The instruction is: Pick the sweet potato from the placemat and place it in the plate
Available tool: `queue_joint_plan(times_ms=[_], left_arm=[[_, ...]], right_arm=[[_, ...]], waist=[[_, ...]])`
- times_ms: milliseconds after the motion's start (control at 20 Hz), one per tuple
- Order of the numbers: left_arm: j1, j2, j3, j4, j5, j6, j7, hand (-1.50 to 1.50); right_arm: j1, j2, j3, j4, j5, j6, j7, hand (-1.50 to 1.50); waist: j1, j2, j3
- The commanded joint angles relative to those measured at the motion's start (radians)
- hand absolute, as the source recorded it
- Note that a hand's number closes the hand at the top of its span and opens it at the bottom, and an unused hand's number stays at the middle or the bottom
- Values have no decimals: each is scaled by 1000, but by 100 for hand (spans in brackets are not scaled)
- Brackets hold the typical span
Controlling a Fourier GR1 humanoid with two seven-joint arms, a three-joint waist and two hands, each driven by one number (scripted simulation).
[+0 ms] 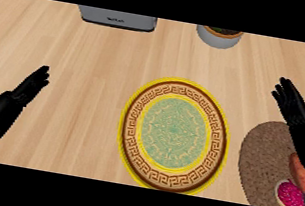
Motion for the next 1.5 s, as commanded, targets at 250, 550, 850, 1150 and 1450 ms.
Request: queue_joint_plan(times_ms=[250,550,850,1150,1450], left_arm=[[-22,-114,83,66,-22,101,-48,0],[-31,-119,114,158,32,25,-62,0],[-60,-209,75,153,-49,74,-42,0],[-80,-197,125,190,-46,41,-60,0],[-82,-198,125,203,-43,19,-67,0]], right_arm=[[-23,3,-54,86,-265,200,198,150],[202,97,-73,61,146,-152,-250,-150],[280,61,-138,21,213,-173,-352,-150],[434,-27,-235,-109,239,-172,-309,-150],[470,-237,-256,-94,358,-78,-144,-150]], waist=[[-13,8,-12],[-33,6,-12],[-21,5,-12],[-26,4,-13],[-23,7,-14]])
